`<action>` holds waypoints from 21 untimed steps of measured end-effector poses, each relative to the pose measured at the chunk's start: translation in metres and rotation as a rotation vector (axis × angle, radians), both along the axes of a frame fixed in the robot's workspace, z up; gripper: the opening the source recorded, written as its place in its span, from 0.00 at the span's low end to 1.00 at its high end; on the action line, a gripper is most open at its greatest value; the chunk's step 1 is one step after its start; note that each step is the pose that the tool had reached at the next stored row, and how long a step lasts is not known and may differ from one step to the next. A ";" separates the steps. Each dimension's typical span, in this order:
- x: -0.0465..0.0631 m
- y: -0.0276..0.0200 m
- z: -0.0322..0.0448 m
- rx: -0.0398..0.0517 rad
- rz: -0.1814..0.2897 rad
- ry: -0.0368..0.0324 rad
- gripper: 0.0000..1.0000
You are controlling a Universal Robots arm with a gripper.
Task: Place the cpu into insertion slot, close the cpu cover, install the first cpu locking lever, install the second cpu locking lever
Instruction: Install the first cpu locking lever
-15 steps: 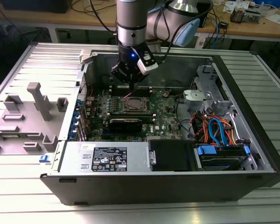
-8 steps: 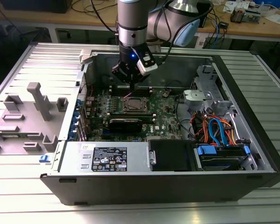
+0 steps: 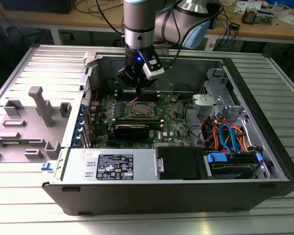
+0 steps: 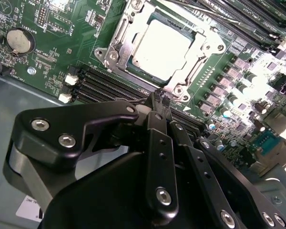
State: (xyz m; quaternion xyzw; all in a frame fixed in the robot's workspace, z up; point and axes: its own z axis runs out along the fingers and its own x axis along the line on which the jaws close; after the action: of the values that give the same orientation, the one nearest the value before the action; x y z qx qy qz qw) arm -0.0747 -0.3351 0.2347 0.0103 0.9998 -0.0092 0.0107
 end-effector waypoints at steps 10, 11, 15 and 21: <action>0.002 0.0020 -0.0058 -0.0001 0.000 0.0002 0.11; 0.003 0.0021 -0.0065 -0.0001 0.000 0.0001 0.11; 0.007 0.0022 -0.0088 -0.0004 0.000 0.0003 0.11; 0.011 0.0023 -0.0109 -0.0004 0.002 0.0003 0.11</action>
State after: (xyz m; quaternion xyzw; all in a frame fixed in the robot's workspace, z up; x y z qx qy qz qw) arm -0.0637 -0.3328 0.2238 0.0095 0.9999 -0.0094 0.0106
